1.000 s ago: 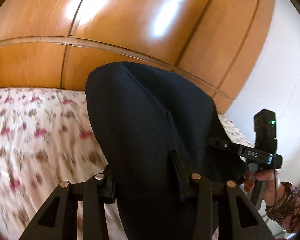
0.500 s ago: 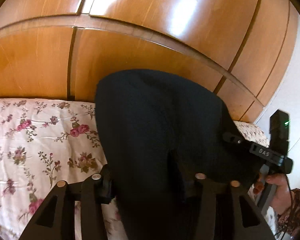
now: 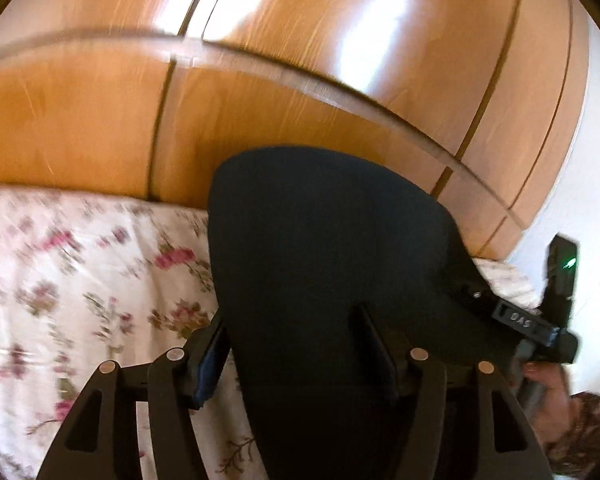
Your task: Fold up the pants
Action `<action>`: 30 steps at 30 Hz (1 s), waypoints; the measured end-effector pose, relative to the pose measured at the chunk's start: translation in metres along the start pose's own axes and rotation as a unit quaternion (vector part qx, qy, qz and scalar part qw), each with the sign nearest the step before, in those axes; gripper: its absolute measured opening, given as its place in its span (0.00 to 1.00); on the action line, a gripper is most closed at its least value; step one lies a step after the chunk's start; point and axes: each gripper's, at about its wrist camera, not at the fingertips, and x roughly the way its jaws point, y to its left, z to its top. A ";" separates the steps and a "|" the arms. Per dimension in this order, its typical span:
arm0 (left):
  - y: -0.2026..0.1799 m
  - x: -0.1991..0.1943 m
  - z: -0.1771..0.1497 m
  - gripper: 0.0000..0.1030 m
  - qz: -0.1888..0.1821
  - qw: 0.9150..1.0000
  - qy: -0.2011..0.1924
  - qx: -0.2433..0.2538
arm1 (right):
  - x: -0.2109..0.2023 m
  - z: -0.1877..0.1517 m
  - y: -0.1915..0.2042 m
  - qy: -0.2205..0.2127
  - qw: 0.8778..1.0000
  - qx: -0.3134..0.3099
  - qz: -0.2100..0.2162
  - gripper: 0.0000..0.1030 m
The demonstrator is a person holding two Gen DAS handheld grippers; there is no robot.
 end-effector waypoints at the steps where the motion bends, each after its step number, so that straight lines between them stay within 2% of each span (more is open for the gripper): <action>1: -0.003 -0.001 0.000 0.62 0.017 1.000 -0.008 0.011 | -0.003 -0.001 0.004 -0.006 1.000 -0.010 -0.013 0.73; 5: -0.024 -0.023 -0.007 0.62 0.101 0.992 -0.057 0.044 | -0.016 -0.003 0.017 -0.034 0.997 -0.042 -0.059 0.75; 7: -0.029 -0.036 -0.013 0.62 0.122 0.989 -0.074 0.044 | -0.025 -0.003 0.022 -0.054 0.994 -0.054 -0.084 0.75; 10: -0.032 -0.055 -0.024 0.62 0.132 0.987 -0.090 0.033 | -0.042 -0.007 0.030 -0.090 0.985 -0.069 -0.129 0.80; 13: -0.038 -0.074 -0.035 0.62 0.144 0.983 -0.106 0.029 | -0.056 -0.011 0.035 -0.106 0.979 -0.080 -0.155 0.81; 17: -0.046 -0.091 -0.047 0.62 0.153 0.980 -0.121 0.035 | -0.073 -0.021 0.039 -0.112 0.977 -0.085 -0.163 0.82; 20: -0.053 -0.099 -0.050 0.62 0.159 0.980 -0.113 0.039 | -0.088 -0.031 0.045 -0.111 0.976 -0.092 -0.164 0.84; 23: -0.063 -0.110 -0.058 0.62 0.154 0.982 -0.105 0.030 | -0.106 -0.038 0.054 -0.117 0.975 -0.105 -0.155 0.84; 27: -0.076 -0.133 -0.074 0.62 0.146 0.983 -0.113 0.008 | -0.132 -0.055 0.070 -0.122 0.975 -0.123 -0.136 0.91; 30: -0.089 -0.144 -0.085 0.62 0.150 0.982 -0.110 0.004 | -0.155 -0.067 0.079 -0.118 0.981 -0.108 -0.111 0.96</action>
